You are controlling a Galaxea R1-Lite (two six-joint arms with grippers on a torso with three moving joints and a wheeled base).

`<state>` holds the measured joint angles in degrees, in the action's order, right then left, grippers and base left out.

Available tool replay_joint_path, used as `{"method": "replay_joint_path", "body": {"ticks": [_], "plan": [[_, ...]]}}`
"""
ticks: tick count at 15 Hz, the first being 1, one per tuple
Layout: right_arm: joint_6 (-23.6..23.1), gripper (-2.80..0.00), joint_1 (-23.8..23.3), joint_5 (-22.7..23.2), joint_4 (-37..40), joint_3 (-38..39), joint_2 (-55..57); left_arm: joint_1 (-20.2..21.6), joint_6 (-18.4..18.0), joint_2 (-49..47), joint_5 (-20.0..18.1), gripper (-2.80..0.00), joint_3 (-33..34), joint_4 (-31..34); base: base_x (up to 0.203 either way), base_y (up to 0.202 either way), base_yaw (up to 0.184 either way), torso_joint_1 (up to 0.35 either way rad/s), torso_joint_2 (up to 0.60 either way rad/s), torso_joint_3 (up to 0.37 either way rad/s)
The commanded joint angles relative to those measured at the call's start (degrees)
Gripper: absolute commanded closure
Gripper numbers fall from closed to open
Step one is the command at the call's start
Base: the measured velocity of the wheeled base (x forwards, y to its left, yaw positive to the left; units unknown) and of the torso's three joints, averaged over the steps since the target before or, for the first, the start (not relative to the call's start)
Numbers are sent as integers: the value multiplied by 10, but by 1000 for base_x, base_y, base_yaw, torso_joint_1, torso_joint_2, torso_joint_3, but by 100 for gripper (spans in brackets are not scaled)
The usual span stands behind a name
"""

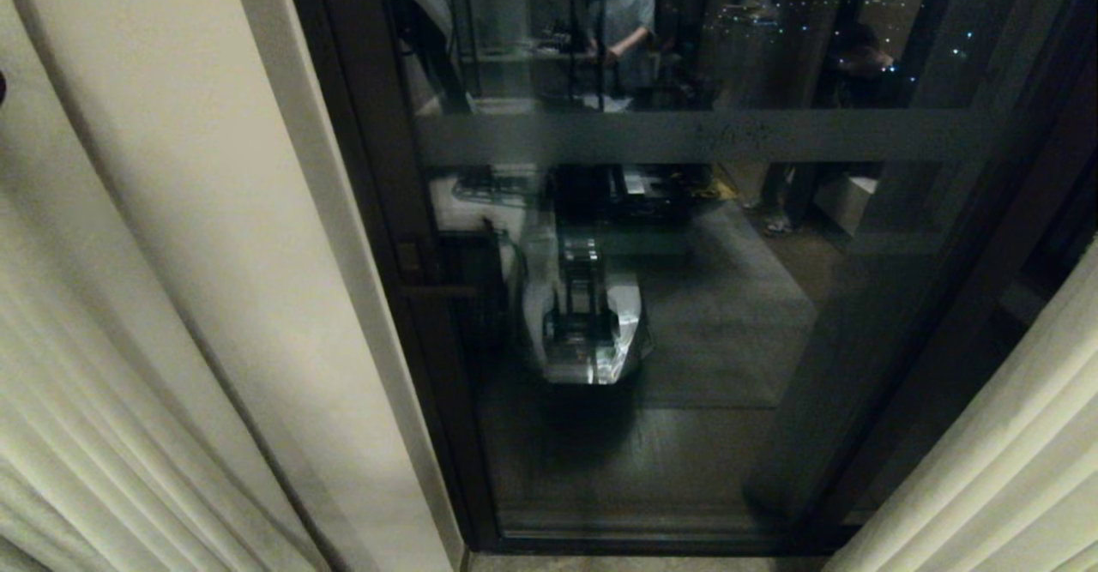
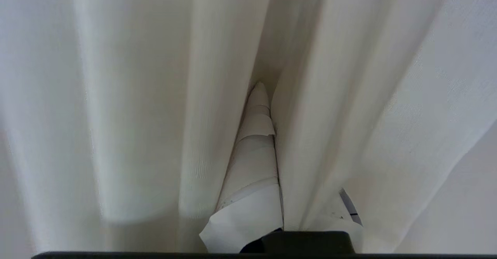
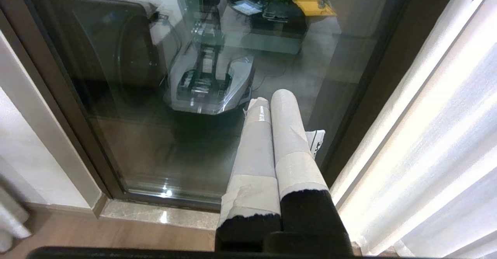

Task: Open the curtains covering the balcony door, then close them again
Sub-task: Pull the inner curtains open on both sides

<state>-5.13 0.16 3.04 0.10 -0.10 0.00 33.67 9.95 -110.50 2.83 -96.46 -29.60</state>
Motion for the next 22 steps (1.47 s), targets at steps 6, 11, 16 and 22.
{"method": "replay_joint_path", "body": {"ticks": [6,11,16,22], "plan": [[-1,0,0,0,0,0,1,-23,0,23,-17,0,-5,-3,0,0,0,0,0,0],[-1,0,0,0,0,0,1,-27,-2,35,-16,0,-7,0,0,0,0,0,0,0],[-1,0,0,0,0,0,1,-38,-4,56,-14,-280,4,8,0,0,0,0,0,0],[-1,0,0,0,0,0,1,-41,-4,107,-17,-280,29,27,0,0,0,0,0,0]]}}
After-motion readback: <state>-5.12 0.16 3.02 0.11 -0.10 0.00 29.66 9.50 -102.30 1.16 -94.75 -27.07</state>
